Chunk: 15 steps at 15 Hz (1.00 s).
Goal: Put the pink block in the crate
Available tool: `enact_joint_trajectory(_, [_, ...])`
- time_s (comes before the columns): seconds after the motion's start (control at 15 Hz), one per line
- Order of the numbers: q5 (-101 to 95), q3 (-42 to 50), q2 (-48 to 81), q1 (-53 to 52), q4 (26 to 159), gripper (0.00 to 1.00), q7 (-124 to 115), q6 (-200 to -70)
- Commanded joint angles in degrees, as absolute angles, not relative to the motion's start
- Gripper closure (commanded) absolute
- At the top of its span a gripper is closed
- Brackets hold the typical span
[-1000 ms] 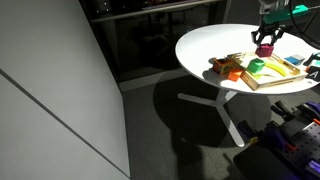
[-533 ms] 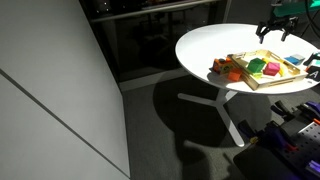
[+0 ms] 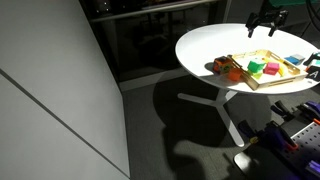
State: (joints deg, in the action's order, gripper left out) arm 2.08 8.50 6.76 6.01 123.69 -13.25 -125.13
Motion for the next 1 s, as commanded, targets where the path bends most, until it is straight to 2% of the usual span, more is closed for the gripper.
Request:
enact_joint_trajectory(0.0, [3.6, 6.3, 4.0, 5.3, 124.1, 0.00, -7.7, -119.7])
enact_joint_trajectory(0.2, [2.3, 4.9, 3.0, 4.0, 123.8, 0.00, -7.9, -116.4])
enact_joint_trajectory(0.93, [1.5, 2.5, 1.2, 1.8, 123.8, 0.00, -9.2, -118.2])
